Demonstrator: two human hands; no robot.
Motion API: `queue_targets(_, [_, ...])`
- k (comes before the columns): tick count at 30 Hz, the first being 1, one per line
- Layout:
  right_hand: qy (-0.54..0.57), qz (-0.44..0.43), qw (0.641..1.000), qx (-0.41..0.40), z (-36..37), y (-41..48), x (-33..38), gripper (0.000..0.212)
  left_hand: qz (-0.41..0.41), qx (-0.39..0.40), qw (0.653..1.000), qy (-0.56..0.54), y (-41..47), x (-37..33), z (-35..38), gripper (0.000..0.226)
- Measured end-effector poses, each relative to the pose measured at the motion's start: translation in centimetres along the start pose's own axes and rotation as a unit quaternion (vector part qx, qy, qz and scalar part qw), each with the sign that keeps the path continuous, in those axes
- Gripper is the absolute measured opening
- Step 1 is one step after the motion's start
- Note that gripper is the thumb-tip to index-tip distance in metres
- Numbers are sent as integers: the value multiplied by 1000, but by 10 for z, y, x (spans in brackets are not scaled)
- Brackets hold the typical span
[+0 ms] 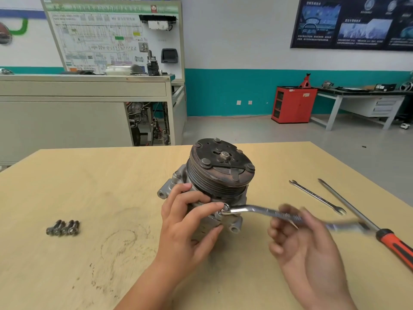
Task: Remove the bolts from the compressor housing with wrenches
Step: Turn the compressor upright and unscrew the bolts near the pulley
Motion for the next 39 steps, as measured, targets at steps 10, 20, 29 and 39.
queue_targets(10, [175,92,973,115,19,31,6,21,8,-17,1000,-17,-1,1,-1,46])
queue_targets(20, [53,110,987,109,-1,-32,-1,40,2,-11,1000,-27,0,2,-1,42])
queue_targets(29, [-124,150,970,144,27,-38,-33,51,12,8,1000,17,0,-1,0,41])
queue_targets(39, [5,-32,999,39,-2,14,3,39,19,-4,1000,9,1,-4,0,30])
Point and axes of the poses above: each hand's wrist, its own y-axis towards the middle knuckle, its own z-axis out of the palm, x = y × z, the point moved 7 cm from there along y, towards the middle knuckle, and after that the axes turned 15 degrees about y, right-handed, at the moved point
